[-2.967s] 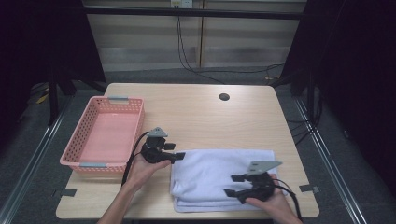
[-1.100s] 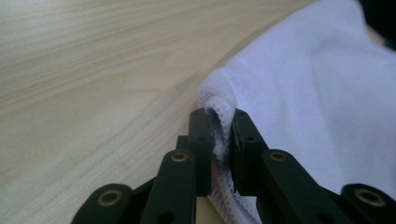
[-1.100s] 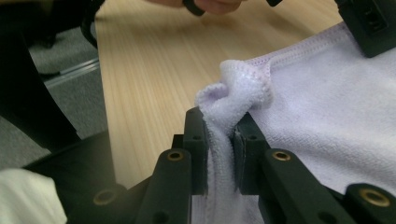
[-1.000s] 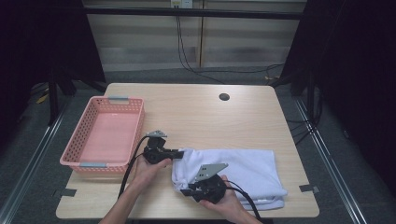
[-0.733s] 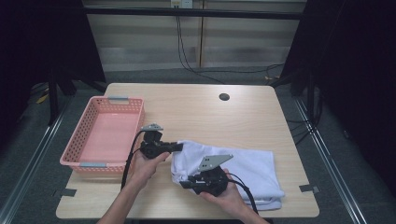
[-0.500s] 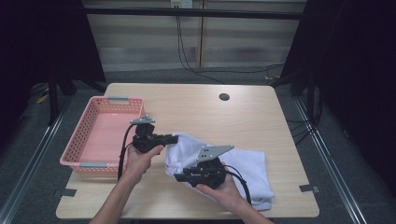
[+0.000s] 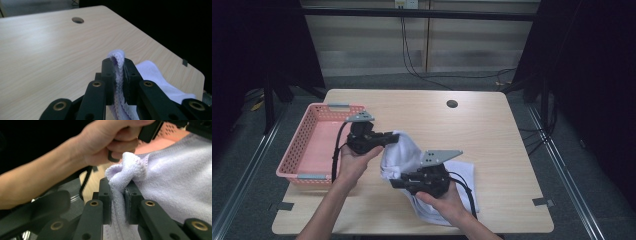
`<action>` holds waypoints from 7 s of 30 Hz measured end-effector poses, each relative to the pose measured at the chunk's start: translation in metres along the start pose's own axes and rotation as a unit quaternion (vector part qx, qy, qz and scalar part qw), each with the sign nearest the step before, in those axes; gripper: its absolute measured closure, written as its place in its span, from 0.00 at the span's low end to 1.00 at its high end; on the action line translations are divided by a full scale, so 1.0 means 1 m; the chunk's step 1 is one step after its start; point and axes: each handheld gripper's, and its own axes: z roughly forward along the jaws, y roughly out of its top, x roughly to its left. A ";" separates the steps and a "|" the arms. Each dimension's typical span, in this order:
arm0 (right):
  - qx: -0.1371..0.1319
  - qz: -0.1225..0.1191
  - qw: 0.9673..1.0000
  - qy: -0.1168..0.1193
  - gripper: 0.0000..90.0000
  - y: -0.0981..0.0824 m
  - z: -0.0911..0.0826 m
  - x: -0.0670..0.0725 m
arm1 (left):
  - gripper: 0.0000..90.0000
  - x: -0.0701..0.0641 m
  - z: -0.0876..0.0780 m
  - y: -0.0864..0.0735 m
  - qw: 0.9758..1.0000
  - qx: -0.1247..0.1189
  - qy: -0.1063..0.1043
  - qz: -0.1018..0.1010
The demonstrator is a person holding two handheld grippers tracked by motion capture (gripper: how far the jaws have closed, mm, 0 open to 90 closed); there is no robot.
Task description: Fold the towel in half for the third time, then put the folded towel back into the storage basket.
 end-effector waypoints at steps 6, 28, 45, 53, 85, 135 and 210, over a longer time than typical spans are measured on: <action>-0.008 0.025 0.998 -0.050 0.88 -0.034 -0.041 -0.011 | 0.90 -0.019 0.052 0.000 0.999 0.027 -0.019 0.005; 0.051 0.077 0.981 -0.172 0.67 -0.122 -0.130 -0.025 | 0.77 -0.079 0.181 -0.009 0.992 0.101 -0.080 0.004; 0.021 0.068 0.964 -0.257 0.31 -0.069 -0.147 -0.080 | 0.56 -0.073 0.103 -0.020 0.994 0.072 -0.076 0.035; 0.071 0.061 0.957 -0.274 0.32 -0.040 -0.100 -0.134 | 0.56 -0.085 0.081 -0.064 0.988 0.116 -0.086 0.062; 0.104 0.084 0.962 -0.239 0.21 -0.078 -0.106 -0.165 | 0.25 -0.104 0.062 -0.128 0.977 0.178 -0.085 0.079; 0.137 0.108 0.974 -0.148 0.78 -0.071 -0.106 -0.155 | 0.83 -0.099 0.047 -0.108 0.985 0.121 -0.109 0.058; 0.078 0.029 0.993 -0.082 0.79 0.130 0.011 -0.155 | 0.83 0.011 -0.103 -0.034 0.999 -0.033 0.005 0.011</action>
